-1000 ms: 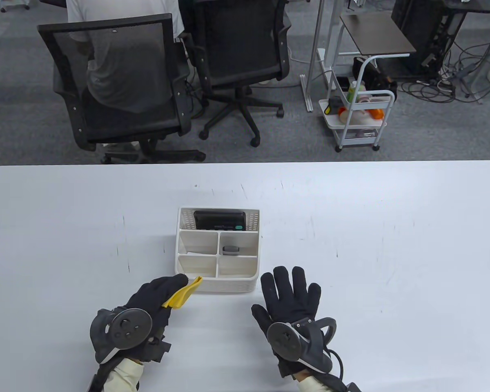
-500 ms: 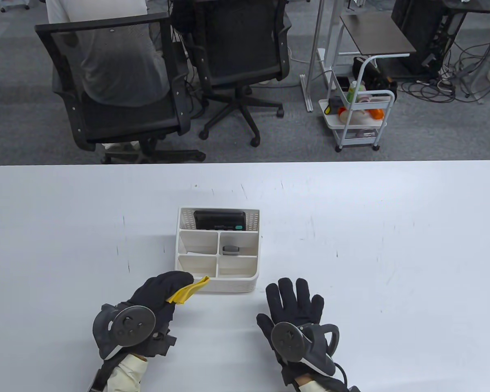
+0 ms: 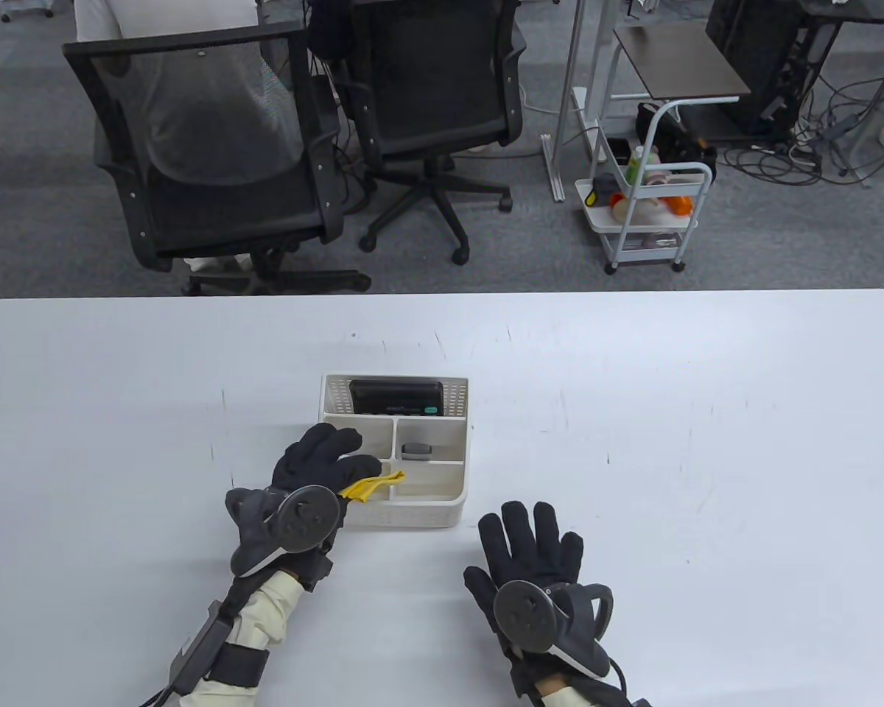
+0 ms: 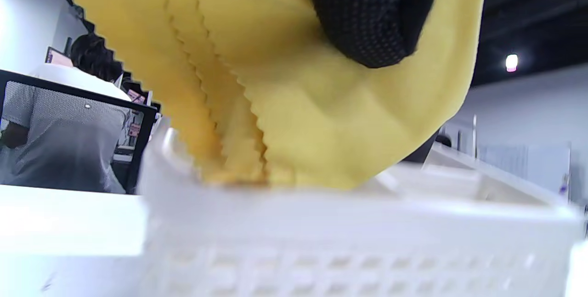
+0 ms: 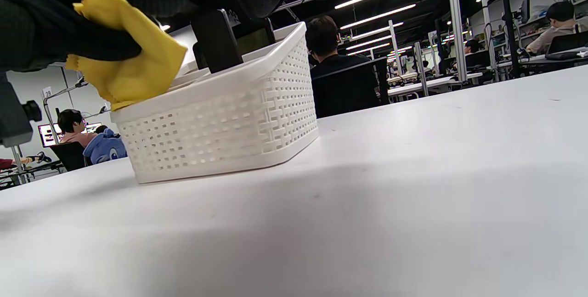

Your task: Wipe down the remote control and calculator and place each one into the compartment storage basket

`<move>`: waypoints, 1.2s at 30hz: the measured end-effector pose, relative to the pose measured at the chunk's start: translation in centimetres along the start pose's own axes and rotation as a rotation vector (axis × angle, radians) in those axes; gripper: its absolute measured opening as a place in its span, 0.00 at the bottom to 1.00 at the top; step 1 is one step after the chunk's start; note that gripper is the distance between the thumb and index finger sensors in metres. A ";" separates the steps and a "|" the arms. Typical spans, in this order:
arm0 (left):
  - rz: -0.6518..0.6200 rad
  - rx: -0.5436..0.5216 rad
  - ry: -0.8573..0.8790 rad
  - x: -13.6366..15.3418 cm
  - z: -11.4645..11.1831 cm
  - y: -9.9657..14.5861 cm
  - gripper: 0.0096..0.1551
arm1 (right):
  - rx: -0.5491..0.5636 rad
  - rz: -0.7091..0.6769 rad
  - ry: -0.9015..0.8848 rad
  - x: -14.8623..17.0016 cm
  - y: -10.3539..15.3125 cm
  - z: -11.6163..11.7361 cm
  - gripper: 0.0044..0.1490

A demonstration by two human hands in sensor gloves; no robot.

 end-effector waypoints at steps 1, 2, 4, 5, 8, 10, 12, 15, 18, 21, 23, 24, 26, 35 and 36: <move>0.003 0.026 -0.031 0.0 -0.4 -0.2 0.18 | -0.002 -0.001 -0.001 0.0 0.0 0.0 0.43; 0.004 0.043 -0.061 -0.1 -0.8 -0.3 0.18 | -0.003 -0.001 -0.001 0.0 0.0 0.0 0.43; -0.003 0.070 -0.122 0.0 -1.4 -0.5 0.18 | -0.003 -0.002 0.000 0.0 0.0 -0.1 0.43; -0.003 0.105 -0.135 0.0 -1.8 -0.6 0.19 | -0.002 -0.002 -0.002 0.0 0.0 -0.1 0.43; 0.007 0.217 -0.140 0.2 -2.7 -0.7 0.26 | -0.002 -0.001 -0.004 0.0 0.0 0.0 0.43; 0.010 0.286 -0.154 0.2 -3.3 -0.7 0.33 | -0.007 0.000 -0.002 0.0 0.0 0.0 0.43; 0.013 0.342 -0.177 0.2 -3.9 -0.6 0.35 | -0.013 0.001 0.000 0.0 0.0 0.1 0.43; 0.002 0.321 -0.183 0.1 -3.8 -0.5 0.37 | -0.016 0.004 -0.001 0.1 0.0 0.1 0.43; 0.017 0.233 -0.115 0.0 -2.6 -0.3 0.34 | -0.015 0.013 -0.001 0.1 -0.1 0.1 0.42; 0.038 0.181 -0.053 0.2 -1.2 -0.1 0.33 | -0.018 0.020 0.002 0.2 -0.2 0.2 0.43; 0.053 0.133 -0.045 0.2 -0.2 0.3 0.34 | -0.011 0.023 0.001 0.3 -0.3 0.1 0.43; 0.057 0.109 -0.049 0.1 0.3 0.8 0.35 | -0.005 0.025 -0.001 0.3 -0.3 0.0 0.43; 0.063 0.090 -0.064 0.0 0.8 1.5 0.37 | 0.002 0.028 -0.003 0.4 -0.3 -0.1 0.43; 0.102 0.083 -0.100 -1.1 0.5 6.1 0.44 | 0.004 0.034 0.003 0.4 -0.2 0.0 0.43; 0.106 0.095 -0.117 -1.2 0.2 6.5 0.44 | 0.005 0.033 0.005 0.4 -0.2 0.0 0.43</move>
Point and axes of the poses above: the tracker on the back of each hand, its own x axis roughly to the little-finger side, its own y axis roughly from the fingertips to the wrist, z = x × y, the point moved 1 cm from there along -y, roughly from the wrist to the fingertips, and after that the axes turned 7 degrees about x, right-handed, at the moved point
